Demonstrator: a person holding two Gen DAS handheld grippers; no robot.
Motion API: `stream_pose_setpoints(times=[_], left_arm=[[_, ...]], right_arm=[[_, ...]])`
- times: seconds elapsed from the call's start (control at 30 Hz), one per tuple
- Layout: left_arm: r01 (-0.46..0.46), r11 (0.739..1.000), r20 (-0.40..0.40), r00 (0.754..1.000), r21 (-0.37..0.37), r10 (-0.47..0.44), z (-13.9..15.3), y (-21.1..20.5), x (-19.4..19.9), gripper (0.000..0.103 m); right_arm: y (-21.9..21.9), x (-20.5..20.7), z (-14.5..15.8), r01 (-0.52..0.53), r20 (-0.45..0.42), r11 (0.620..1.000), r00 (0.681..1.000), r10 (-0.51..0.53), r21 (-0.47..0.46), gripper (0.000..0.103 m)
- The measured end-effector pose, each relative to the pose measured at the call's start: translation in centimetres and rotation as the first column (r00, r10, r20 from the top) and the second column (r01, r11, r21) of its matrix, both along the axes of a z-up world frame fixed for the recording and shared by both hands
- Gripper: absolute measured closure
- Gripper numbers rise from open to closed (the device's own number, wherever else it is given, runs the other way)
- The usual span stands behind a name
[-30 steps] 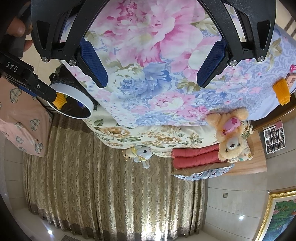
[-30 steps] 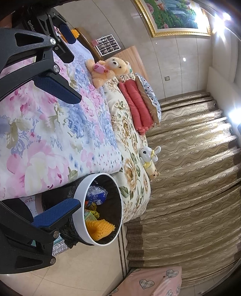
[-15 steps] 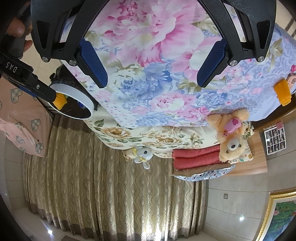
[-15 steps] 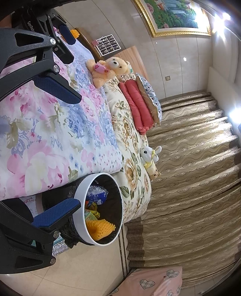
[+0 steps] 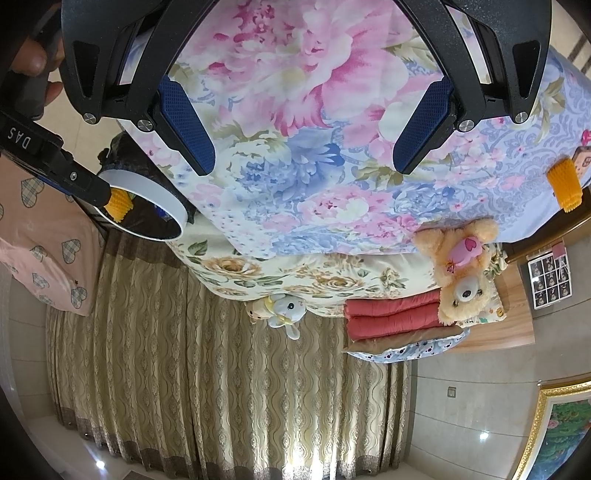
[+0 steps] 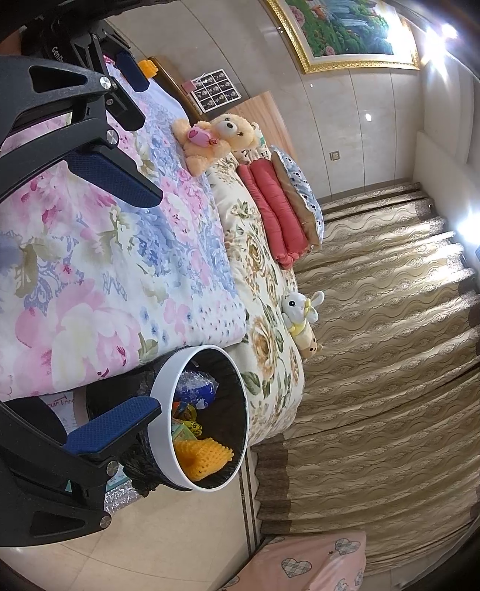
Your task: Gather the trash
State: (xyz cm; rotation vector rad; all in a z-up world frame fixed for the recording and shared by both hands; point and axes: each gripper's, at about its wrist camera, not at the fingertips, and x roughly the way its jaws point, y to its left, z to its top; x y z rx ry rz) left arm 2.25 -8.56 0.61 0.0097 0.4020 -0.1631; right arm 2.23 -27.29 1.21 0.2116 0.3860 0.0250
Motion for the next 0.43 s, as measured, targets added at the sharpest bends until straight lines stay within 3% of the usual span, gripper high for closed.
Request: stream_pose_setpoints(times=[0.43], left_arm=[[0.003,1.0,-0.03,1.0,-0.009,-0.004,-0.62,0.78,0.83,0.004]], right_arm=[[0.04,0.29,-0.39,0.002,-0.021,1.0,1.0,-0.002,0.007,0.0]])
